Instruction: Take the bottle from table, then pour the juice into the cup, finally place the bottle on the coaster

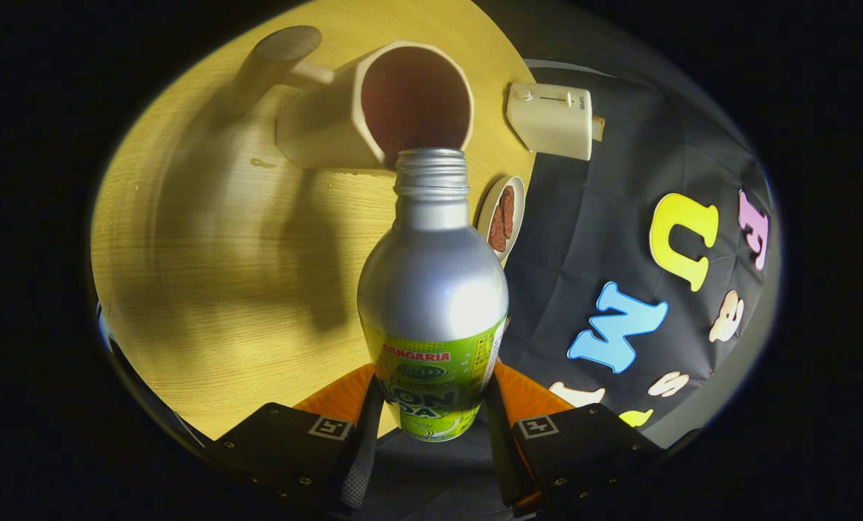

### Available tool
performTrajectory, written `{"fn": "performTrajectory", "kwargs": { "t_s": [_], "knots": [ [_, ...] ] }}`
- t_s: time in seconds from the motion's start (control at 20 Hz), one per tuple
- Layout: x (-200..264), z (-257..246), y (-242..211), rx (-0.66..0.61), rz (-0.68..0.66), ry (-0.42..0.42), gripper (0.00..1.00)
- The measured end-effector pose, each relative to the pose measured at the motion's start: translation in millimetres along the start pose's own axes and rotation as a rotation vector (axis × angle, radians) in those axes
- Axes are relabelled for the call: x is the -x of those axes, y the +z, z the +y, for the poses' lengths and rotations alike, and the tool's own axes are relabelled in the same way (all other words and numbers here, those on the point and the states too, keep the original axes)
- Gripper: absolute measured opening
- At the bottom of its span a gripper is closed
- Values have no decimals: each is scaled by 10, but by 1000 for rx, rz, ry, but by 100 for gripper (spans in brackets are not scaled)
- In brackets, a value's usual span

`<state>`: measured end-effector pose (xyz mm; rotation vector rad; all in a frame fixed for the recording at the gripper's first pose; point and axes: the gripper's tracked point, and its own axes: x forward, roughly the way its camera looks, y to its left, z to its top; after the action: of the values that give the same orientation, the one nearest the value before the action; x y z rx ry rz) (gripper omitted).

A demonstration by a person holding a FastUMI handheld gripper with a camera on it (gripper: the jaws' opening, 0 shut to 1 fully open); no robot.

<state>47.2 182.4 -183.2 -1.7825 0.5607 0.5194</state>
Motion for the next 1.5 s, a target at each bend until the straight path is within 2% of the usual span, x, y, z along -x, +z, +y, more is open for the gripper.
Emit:
{"fn": "performTrajectory", "kwargs": {
  "t_s": [1.5],
  "knots": [
    [118,-168,18,110,53,0,68]
  ]
}}
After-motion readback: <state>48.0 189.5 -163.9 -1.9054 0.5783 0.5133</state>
